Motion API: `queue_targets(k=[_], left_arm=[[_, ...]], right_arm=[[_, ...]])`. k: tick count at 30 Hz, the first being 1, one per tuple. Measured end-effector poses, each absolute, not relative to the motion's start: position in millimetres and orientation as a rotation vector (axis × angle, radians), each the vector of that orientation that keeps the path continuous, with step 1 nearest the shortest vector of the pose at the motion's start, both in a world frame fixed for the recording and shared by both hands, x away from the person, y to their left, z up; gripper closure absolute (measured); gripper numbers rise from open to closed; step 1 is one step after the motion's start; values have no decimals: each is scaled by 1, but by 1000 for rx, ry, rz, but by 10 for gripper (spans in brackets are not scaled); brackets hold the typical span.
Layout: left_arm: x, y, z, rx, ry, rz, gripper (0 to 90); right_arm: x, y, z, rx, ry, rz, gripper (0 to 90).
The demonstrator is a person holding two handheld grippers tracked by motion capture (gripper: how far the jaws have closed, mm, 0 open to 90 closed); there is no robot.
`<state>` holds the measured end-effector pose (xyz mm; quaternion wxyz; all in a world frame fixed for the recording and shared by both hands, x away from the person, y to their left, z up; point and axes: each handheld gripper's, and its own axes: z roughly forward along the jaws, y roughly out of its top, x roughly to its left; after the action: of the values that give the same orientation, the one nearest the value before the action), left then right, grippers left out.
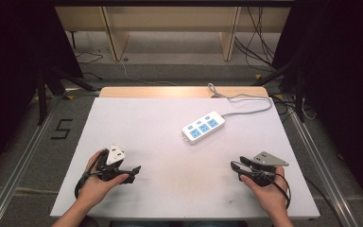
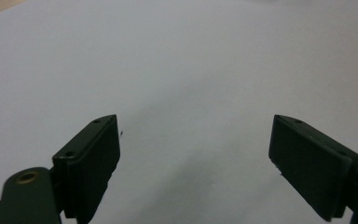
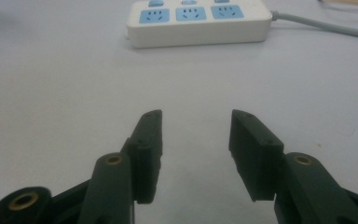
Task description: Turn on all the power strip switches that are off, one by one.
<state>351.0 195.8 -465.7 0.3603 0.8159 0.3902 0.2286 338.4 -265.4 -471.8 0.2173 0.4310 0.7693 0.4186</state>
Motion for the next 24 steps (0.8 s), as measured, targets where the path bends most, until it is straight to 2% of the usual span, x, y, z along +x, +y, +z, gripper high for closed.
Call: queue_targets(k=[5, 9, 11, 24], left_arm=[[351, 195, -466, 2105, 1004, 586, 164], [351, 195, -467, 2100, 1011, 583, 167], [351, 195, -467, 2099, 1013, 582, 167], [350, 195, -467, 2101, 1016, 582, 172]], right_arm=[[339, -264, -472, 1204, 2148, 1123, 624], [340, -262, -467, 1177, 2165, 1079, 828], [343, -260, -462, 1157, 2169, 1061, 891], [368, -249, -448, 1153, 2193, 992, 900]])
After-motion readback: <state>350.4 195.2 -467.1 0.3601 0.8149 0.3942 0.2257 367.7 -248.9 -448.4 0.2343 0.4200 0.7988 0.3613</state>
